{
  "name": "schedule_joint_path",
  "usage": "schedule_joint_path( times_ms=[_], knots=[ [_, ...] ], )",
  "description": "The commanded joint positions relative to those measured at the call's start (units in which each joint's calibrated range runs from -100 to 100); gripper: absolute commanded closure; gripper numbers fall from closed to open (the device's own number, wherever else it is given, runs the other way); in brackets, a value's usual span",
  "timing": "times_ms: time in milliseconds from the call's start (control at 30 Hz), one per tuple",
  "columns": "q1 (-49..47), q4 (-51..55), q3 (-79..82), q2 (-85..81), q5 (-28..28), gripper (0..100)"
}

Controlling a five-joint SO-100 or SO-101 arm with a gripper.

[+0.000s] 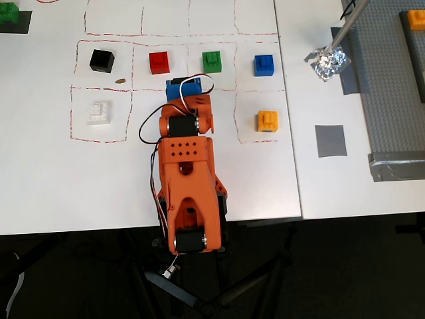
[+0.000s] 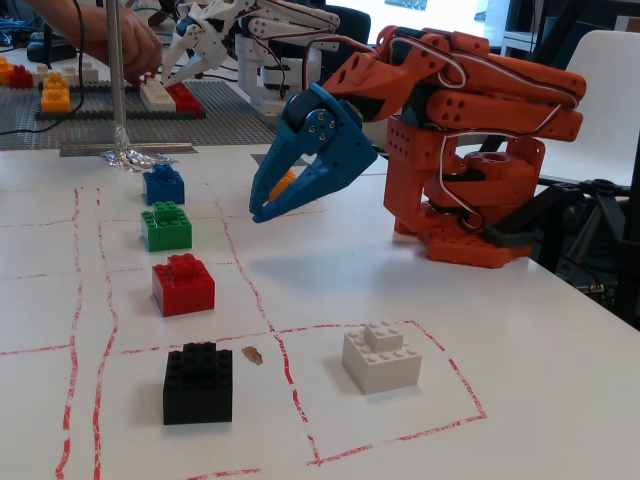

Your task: Grab the block and put it in the grey marker

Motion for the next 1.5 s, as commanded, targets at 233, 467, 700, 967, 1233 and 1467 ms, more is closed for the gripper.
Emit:
schedule_joint_path(
  times_ms=[233, 467, 700, 967, 1233, 1467],
  knots=[
    [8.63, -2.44, -22.31, 28.11, 6.2, 100],
    [13.92, -2.61, -37.82, 47.49, 7.28, 99],
    [13.75, 0.09, -50.6, 58.18, 6.89, 89],
    [12.6, 1.48, -58.22, 66.71, 5.23, 69],
    [12.42, 3.35, -63.66, 76.96, 4.15, 61],
    [12.16, 3.35, -67.01, 83.77, 5.27, 62]
  ],
)
